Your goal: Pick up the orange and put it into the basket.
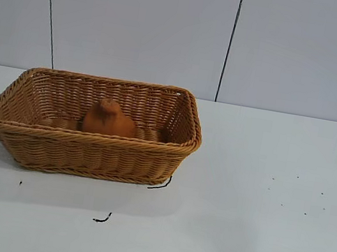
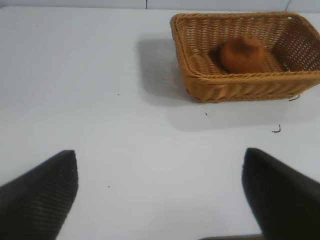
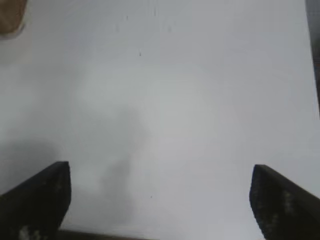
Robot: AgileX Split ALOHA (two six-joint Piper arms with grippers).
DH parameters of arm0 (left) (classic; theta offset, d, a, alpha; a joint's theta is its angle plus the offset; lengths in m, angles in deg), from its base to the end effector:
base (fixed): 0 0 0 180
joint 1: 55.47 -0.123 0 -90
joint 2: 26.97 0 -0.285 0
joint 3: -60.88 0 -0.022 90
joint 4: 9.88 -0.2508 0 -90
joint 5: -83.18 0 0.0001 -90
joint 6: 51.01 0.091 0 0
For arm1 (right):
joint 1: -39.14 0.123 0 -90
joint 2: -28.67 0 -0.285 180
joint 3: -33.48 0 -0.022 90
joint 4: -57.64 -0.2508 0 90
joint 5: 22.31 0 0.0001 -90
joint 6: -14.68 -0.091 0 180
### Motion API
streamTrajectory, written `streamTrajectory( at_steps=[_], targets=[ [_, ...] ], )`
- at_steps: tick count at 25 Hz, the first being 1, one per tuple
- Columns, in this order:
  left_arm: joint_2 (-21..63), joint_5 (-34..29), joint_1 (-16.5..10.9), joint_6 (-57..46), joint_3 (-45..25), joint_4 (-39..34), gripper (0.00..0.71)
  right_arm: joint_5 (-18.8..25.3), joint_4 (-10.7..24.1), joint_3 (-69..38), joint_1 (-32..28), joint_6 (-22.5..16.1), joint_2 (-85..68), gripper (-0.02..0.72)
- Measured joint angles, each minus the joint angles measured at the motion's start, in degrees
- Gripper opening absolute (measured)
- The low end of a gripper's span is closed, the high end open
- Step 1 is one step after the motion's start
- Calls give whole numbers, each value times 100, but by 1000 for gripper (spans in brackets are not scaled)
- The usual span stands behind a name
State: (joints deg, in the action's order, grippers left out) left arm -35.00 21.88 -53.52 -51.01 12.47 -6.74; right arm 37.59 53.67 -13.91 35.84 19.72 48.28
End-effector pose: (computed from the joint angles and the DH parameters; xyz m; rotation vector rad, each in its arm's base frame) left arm -0.0051 -0.0042 0.2774 0.0378 2.0545 -0.0868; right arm 0.0267 0.0039 0.2824 -0.0283 2.2123 0.0049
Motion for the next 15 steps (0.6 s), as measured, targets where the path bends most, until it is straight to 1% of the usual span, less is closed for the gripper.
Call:
streamTrajectory(
  at_steps=[3, 8, 15],
  targets=[
    [0, 0, 0, 0, 0, 0, 639, -89, -35, -116, 0, 0, -520, 694],
    [0, 0, 0, 0, 0, 0, 639, -109, -42, -116, 0, 5, -1148, 694],
    [0, 0, 0, 0, 0, 0, 639, -108, -55, -116, 63, 5, -1202, 695]
  ],
)
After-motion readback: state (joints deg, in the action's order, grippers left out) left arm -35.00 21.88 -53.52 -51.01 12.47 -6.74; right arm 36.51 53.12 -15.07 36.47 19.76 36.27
